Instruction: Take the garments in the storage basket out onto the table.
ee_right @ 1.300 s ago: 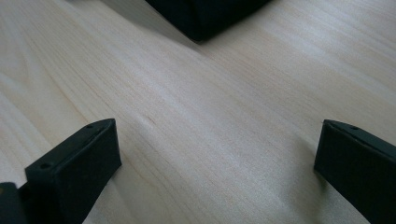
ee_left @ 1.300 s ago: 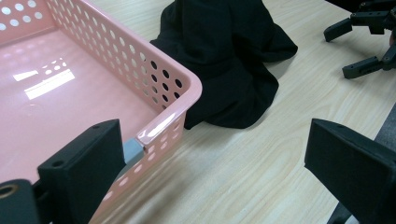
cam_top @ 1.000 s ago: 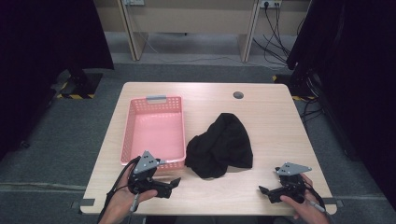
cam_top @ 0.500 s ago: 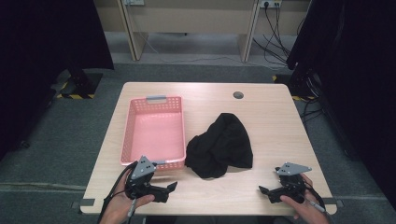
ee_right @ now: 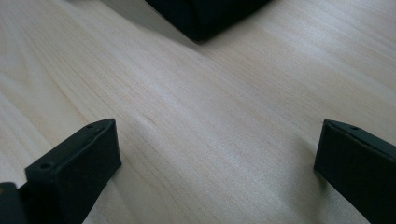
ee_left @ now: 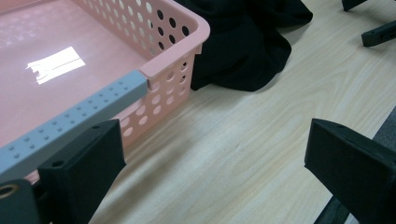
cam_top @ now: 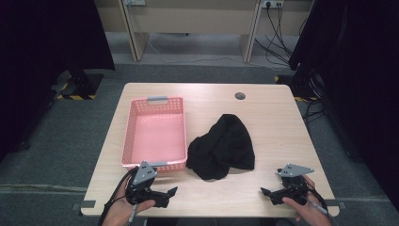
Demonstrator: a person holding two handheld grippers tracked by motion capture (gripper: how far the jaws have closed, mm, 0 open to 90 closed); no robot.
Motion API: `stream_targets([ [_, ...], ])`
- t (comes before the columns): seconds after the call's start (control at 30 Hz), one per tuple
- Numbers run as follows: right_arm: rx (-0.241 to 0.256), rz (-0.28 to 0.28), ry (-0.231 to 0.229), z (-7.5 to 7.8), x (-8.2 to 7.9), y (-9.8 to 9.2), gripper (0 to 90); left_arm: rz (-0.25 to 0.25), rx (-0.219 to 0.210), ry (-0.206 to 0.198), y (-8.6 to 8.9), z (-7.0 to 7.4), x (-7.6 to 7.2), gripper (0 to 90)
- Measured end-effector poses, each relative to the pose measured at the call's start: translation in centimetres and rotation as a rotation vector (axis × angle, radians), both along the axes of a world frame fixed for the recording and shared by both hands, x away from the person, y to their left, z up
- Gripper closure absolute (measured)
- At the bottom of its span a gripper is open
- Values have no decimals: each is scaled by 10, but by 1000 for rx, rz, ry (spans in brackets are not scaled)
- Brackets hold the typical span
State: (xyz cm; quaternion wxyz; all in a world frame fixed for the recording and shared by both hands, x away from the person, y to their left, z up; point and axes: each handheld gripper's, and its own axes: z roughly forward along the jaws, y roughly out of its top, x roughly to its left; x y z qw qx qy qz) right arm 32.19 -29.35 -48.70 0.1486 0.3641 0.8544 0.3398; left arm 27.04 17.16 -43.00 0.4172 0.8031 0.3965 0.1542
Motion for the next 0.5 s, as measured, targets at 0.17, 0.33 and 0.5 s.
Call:
stream_targets([
  [0.17, 0, 0, 0, 0, 0, 0, 5, -7, -1, 6, -1, -3, -3, 40],
  [0.33, -1, 0, 0, 0, 0, 0, 5, -13, 1, 10, -3, -7, -7, 41],
  [0.5, 0, 0, 0, 0, 0, 0, 5, -14, -2, 14, -3, -9, -10, 40],
])
